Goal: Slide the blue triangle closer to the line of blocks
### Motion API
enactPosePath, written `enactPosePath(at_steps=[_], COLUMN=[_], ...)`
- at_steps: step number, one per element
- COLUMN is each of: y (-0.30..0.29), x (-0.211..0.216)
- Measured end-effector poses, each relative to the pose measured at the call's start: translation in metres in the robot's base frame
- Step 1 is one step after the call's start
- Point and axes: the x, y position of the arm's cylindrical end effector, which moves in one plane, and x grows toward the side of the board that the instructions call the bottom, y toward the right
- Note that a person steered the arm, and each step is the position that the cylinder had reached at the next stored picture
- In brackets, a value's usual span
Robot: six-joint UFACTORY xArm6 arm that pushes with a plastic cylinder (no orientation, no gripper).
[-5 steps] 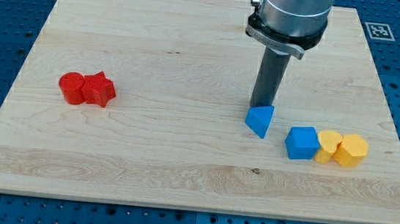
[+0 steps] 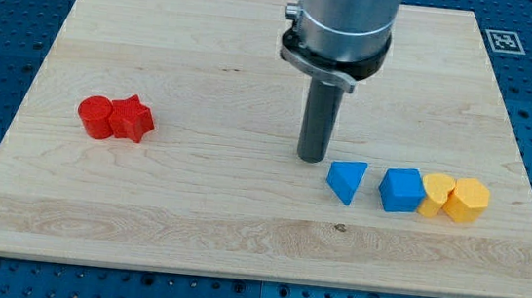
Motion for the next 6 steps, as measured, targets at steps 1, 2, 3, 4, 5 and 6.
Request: enactPosePath(at_steps=[1, 2, 3, 4, 5, 6], y=[-0.001, 0.004, 0.021, 0.041, 0.059, 0.027], x=[0.016, 0.032, 0.041, 0.041, 0.041, 0.041])
